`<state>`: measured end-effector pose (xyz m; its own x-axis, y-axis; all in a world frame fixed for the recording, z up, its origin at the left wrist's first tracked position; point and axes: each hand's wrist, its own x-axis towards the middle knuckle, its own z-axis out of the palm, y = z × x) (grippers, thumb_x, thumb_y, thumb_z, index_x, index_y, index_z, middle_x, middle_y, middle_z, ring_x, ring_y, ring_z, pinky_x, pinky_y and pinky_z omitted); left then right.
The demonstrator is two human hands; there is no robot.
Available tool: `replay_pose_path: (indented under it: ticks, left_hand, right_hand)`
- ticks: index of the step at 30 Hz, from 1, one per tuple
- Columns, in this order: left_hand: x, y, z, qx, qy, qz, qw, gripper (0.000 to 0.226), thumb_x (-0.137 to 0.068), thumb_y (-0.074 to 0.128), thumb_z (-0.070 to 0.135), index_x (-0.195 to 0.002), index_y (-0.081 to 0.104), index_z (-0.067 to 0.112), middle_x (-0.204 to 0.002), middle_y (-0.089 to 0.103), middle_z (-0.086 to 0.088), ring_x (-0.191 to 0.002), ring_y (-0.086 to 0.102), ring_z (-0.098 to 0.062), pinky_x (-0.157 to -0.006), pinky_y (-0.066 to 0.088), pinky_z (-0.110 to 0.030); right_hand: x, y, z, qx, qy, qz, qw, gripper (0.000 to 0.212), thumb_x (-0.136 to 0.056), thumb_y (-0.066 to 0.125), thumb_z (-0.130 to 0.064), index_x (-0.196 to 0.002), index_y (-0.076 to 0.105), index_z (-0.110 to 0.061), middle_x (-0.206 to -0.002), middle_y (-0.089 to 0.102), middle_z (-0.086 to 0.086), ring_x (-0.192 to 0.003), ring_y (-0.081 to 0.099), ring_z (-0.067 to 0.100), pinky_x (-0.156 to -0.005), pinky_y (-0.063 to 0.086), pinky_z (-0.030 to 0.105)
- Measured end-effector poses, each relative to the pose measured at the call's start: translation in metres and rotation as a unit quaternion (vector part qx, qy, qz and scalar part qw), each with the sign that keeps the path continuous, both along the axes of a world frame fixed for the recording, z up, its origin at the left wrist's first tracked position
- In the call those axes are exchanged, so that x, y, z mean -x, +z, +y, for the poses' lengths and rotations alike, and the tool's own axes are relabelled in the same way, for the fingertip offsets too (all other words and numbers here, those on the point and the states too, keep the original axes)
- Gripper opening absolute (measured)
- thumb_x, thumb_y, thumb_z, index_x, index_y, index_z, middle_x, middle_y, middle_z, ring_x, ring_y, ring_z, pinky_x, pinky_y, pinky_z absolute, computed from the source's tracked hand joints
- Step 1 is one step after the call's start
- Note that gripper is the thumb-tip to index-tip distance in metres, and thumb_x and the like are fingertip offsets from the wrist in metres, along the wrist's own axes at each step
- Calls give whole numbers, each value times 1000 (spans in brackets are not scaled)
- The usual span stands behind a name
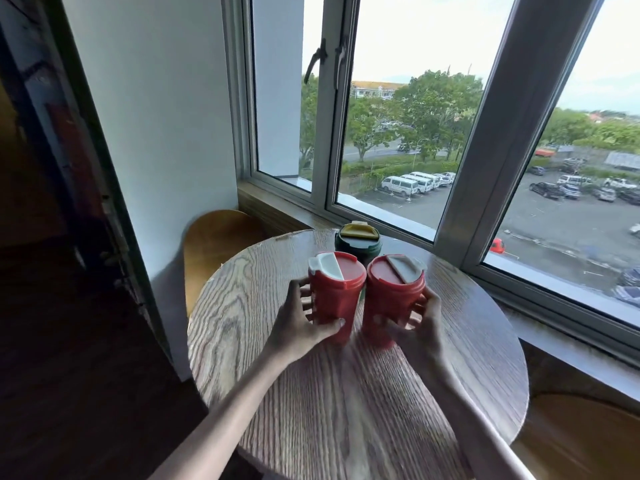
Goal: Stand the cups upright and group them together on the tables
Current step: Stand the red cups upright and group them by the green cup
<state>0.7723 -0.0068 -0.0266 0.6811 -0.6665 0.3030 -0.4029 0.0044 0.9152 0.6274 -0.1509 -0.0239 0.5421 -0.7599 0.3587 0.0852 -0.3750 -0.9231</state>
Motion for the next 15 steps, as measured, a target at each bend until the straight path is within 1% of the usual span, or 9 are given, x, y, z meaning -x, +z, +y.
replay_pose_path:
  ticks: [2, 5, 7, 9, 11, 12, 13, 14, 15]
  left_hand:
    - [-1, -2, -3, -4, -5, 5, 1000, 77, -64, 87, 21, -119, 34, 31, -119, 54, 3, -105, 58, -12, -87, 53, -25]
    - [-2, -4, -4, -7, -8, 5, 1000, 78, -64, 87, 22, -118, 32, 34, -112, 53, 11, -103, 56, -3, -80, 50, -13]
    - [-1, -4, -3, -1, 3, 1, 1000, 79, -61, 88, 25, -117, 32, 34, -110, 52, 15, -101, 56, 1, -77, 50, -11]
    - [2, -4, -4, 10, 37, -9, 999, 81, -57, 89, 30, -116, 34, 30, -109, 51, 18, -98, 56, 3, -74, 51, -12]
    - [4, -4, -5, 18, 66, -20, 997, 83, -54, 90, 35, -115, 34, 27, -108, 51, 18, -96, 57, 3, -73, 52, -14]
    - [5, -4, -5, 19, 73, -25, 997, 83, -54, 90, 35, -115, 34, 27, -107, 51, 18, -95, 57, 4, -73, 52, -15]
    - [5, -4, -5, 16, 75, -30, 997, 82, -54, 90, 35, -114, 34, 26, -106, 51, 19, -93, 57, 5, -72, 52, -15]
    - [5, -4, -4, 14, 74, -35, 997, 81, -55, 90, 35, -114, 34, 27, -106, 51, 19, -92, 57, 7, -72, 51, -13]
    - [4, -4, -3, 11, 71, -37, 997, 81, -55, 89, 35, -114, 35, 27, -106, 51, 20, -91, 57, 9, -72, 50, -11]
  right_hand:
    - [4, 0, -2, 2, 9, 10, 1000, 82, -49, 80, -33, -116, 35, -20, -106, 51, -1, -92, 54, 7, -68, 48, 12]
    - [9, 1, -3, -15, 46, 13, 999, 78, -48, 67, -41, -117, 37, -21, -104, 52, 2, -87, 53, 6, -68, 48, 13]
    - [10, -1, -5, -30, 73, 17, 997, 75, -49, 67, -39, -117, 37, -25, -104, 54, -1, -84, 56, 0, -70, 49, 18]
    - [8, -2, -6, -28, 75, 23, 996, 76, -53, 76, -31, -116, 34, -28, -108, 55, -1, -90, 57, 2, -71, 50, 18]
    - [3, -2, -4, -27, 55, 23, 998, 83, -59, 86, -15, -118, 29, -24, -110, 50, -8, -96, 54, 3, -67, 50, 14]
    - [1, -1, -2, -34, 46, 20, 998, 83, -62, 85, -5, -119, 26, -20, -108, 47, -10, -96, 52, 1, -66, 50, 11]
    - [0, -1, -1, -37, 47, 16, 998, 82, -64, 83, -1, -119, 25, -19, -108, 45, -12, -95, 51, -1, -67, 50, 9]
    - [0, -2, 0, -34, 52, 19, 998, 82, -64, 84, -6, -119, 24, -19, -109, 46, -11, -97, 52, -1, -70, 52, 10]
    - [2, -2, -1, -26, 58, 35, 997, 85, -62, 86, -18, -120, 24, -20, -110, 48, -9, -98, 55, 1, -73, 54, 15]
